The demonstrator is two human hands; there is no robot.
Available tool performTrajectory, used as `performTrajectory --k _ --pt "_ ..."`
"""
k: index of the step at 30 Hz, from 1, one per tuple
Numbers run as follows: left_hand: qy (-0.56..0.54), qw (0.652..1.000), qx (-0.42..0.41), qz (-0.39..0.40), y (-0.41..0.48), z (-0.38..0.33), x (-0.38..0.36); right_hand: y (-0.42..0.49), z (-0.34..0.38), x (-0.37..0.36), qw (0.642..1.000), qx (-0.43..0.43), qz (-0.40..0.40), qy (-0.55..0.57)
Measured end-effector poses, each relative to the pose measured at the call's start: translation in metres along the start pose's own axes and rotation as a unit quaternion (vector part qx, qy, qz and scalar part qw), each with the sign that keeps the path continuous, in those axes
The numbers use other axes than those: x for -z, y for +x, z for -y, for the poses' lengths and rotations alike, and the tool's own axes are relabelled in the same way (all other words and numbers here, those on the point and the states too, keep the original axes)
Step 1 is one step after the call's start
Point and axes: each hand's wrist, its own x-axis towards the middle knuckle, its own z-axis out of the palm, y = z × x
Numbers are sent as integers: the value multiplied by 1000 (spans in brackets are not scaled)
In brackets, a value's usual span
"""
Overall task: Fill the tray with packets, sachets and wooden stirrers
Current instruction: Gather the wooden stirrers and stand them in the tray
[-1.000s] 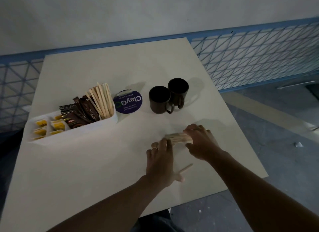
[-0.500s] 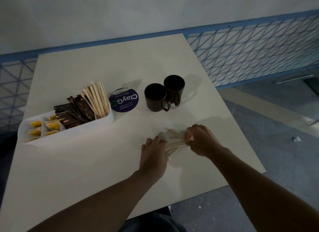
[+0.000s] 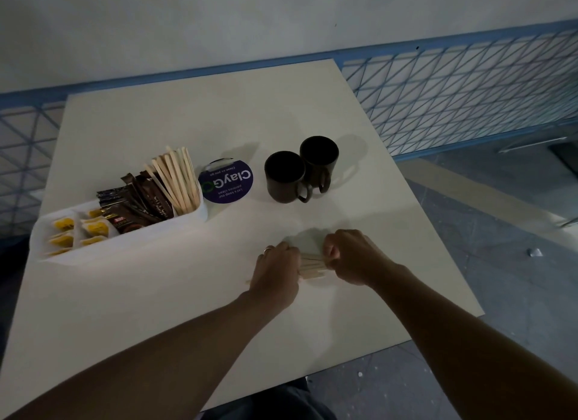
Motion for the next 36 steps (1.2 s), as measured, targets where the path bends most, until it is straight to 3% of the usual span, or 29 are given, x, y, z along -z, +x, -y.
performTrajectory --k 10,15,29,36 --pt "15 999 -10 34 5 3 2 6 8 0 997 20 59 -51" --pt "4 1000 -15 21 4 4 1 3 9 1 995 42 51 -81" --pt "23 998 -10 60 6 3 7 -7 -18 -4 998 11 -56 38" --pt "48 995 -2 85 4 2 7 -16 -21 -11 991 -23 -69 110"
